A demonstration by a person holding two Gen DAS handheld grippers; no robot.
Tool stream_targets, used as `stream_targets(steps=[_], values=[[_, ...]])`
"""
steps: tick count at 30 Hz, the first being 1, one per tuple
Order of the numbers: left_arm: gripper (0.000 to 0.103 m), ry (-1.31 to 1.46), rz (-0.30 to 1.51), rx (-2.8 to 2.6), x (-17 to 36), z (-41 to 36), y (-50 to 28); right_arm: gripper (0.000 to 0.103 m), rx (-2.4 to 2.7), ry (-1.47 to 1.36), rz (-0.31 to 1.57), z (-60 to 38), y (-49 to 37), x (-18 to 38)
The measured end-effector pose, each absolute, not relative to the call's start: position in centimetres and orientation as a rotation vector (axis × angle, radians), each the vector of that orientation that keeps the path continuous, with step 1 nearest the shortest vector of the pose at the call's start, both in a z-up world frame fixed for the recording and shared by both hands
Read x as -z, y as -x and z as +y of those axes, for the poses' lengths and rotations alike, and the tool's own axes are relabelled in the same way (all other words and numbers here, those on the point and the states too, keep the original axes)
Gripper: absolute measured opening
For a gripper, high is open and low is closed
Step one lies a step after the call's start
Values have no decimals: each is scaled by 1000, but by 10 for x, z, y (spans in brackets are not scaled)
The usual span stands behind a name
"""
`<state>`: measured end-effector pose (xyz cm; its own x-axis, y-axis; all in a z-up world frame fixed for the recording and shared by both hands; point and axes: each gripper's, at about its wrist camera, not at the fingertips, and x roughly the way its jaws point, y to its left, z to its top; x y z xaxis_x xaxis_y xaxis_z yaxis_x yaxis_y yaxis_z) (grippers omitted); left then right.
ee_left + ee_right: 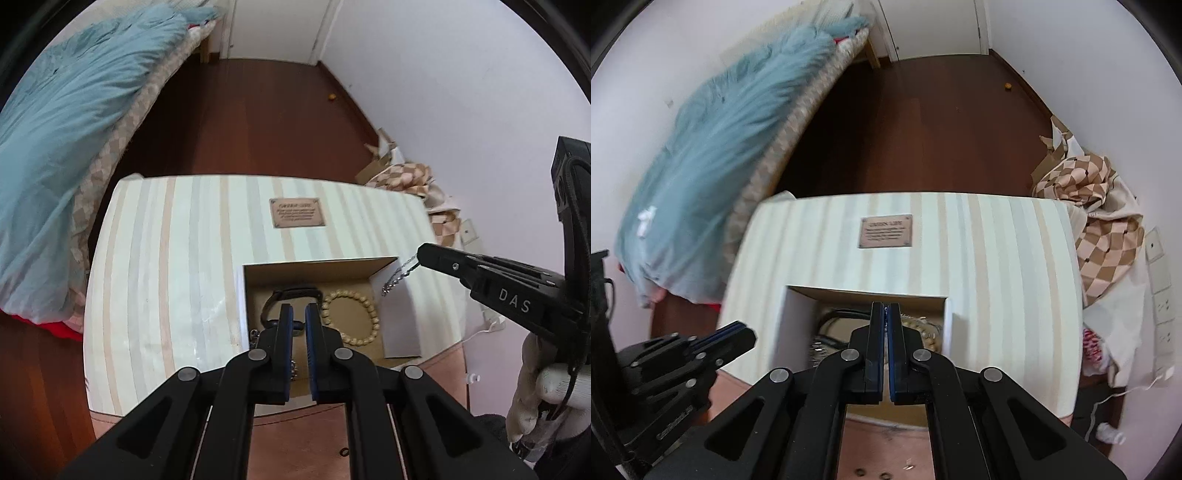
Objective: Organize jewelry
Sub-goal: 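Carry both silver bracelets into the white box and open both grippers, then raise both open grippers out of the white box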
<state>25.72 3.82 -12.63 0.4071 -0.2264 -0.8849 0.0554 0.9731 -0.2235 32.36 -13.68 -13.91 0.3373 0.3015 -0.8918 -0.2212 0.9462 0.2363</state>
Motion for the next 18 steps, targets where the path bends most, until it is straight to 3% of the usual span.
stream_targets(steps=[5,6,7,8,9,10,14,16,18], values=[[11,130,1168,70,132,41,-264,3,-340,-67,1296,-137,-334,164],[15,106,1165,40,133,42,-264,8,-340,-71,1318,-138,-333,169],[35,96,1164,27,133,43,-264,13,-338,-74,1323,-140,-331,170],[68,86,1154,10,132,45,-262,29,-335,-77,1326,-141,-329,171],[81,83,1142,-7,132,48,-261,48,-332,-77,1325,-143,-327,172],[87,87,1126,-17,130,50,-258,55,-324,-80,1316,-146,-323,172],[90,85,1117,-61,129,57,-251,59,-306,-65,1298,-149,-309,167],[103,76,1113,-87,131,58,-248,62,-272,-24,1267,-149,-299,163],[103,63,1100,-111,132,58,-242,83,-231,19,1235,-149,-288,160]])
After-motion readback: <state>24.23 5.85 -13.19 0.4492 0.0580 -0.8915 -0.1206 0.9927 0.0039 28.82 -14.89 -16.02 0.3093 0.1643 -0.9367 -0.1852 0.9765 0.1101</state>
